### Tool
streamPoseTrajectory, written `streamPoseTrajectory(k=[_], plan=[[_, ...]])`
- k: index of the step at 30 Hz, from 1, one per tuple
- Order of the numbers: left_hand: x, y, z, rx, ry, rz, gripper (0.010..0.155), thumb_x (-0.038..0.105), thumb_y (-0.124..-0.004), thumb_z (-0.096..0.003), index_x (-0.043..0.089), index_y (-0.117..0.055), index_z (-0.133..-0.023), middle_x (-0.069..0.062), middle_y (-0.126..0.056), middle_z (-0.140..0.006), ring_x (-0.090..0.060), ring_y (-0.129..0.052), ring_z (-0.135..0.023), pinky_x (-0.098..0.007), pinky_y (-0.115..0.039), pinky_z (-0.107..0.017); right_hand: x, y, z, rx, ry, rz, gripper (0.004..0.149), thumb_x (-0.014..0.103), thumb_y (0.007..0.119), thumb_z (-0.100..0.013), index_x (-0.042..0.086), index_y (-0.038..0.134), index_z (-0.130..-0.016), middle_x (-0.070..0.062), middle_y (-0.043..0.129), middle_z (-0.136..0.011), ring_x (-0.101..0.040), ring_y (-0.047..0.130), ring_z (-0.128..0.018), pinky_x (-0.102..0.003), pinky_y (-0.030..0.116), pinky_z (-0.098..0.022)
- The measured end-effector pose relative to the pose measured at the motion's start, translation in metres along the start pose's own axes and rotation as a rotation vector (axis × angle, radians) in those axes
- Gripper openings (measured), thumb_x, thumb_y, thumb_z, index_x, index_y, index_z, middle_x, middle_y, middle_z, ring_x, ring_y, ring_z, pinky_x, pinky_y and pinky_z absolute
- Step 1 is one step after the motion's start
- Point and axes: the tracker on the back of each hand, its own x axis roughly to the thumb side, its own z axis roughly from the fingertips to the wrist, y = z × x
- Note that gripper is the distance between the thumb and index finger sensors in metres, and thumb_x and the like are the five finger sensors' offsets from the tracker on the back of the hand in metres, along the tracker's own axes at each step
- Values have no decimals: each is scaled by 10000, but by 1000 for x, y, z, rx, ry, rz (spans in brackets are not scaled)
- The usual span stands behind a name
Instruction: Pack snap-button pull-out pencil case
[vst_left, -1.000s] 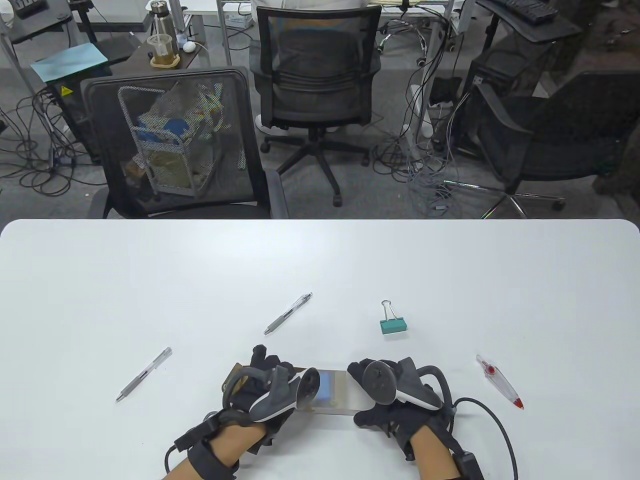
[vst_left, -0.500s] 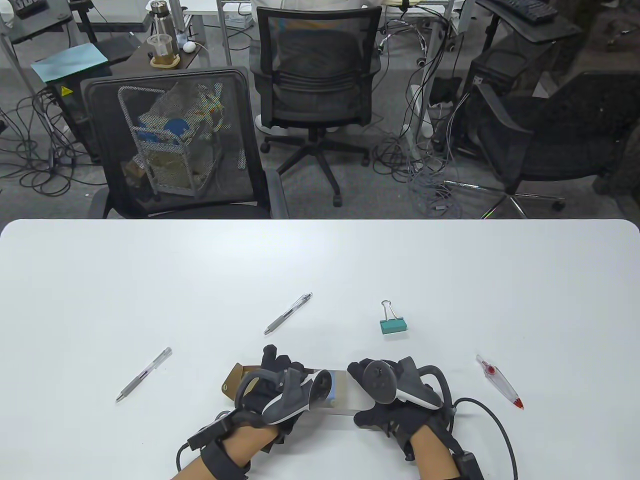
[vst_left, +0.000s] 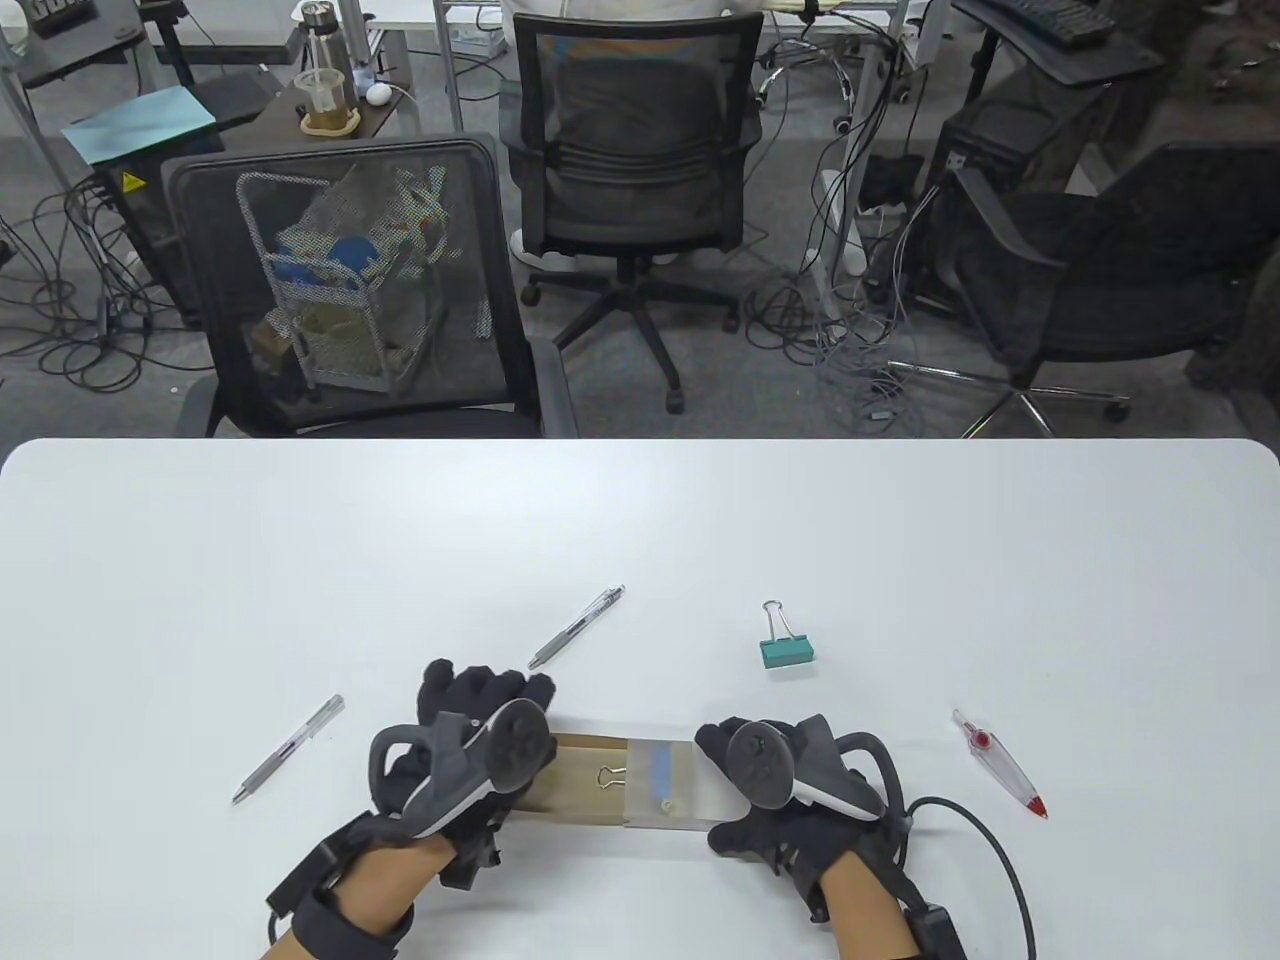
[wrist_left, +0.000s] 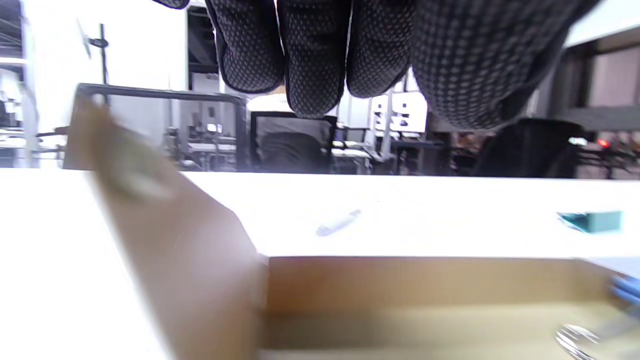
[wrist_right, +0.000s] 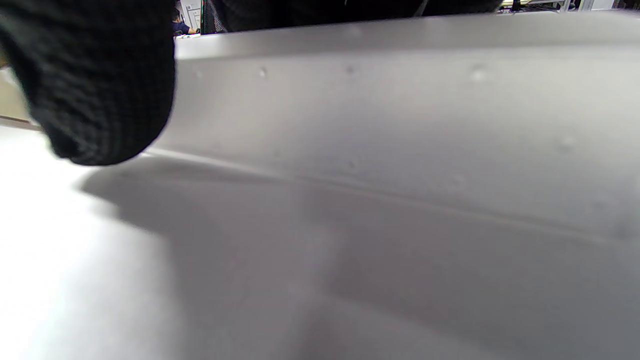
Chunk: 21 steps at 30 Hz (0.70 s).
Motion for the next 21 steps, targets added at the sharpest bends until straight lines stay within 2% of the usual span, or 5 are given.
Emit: streamPoseTrajectory(k=[4, 8, 13, 21], plan=[[-35, 3, 2, 38, 79, 31, 737, 575, -861, -339, 429, -659, -1033, 104, -680, -1133, -258, -646, -1128, -612, -359, -866, 0, 0, 0, -2, 0, 0, 928, 624, 890, -288, 390, 436, -1062, 87, 531, -1159, -271, 620, -1036, -578, 505, -764], [-61, -10, 7, 50, 113, 11, 830, 617, -830, -338, 467, -506, -1087, 107, -525, -1203, -273, -496, -1189, -630, -290, -866, 0, 0, 0, -2, 1, 3, 928, 624, 889, -290, 389, 432, -1063, 89, 526, -1160, -270, 614, -1038, -577, 502, -765], [-73, -17, 10, 56, 122, -25, 858, 631, -821, -332, 483, -455, -1093, 119, -459, -1220, -269, -425, -1208, -632, -258, -867, 0, 1, 0, -8, -1, 7, 929, 625, 888, -290, 388, 429, -1063, 84, 526, -1159, -269, 613, -1038, -576, 502, -764], [-79, -14, 17, 80, 140, -10, 859, 636, -821, -328, 484, -458, -1091, 122, -470, -1217, -267, -445, -1204, -635, -264, -864, 0, 1, 1, -8, -5, 6, 929, 626, 884, -295, 385, 425, -1065, 80, 516, -1163, -272, 603, -1041, -572, 493, -767]])
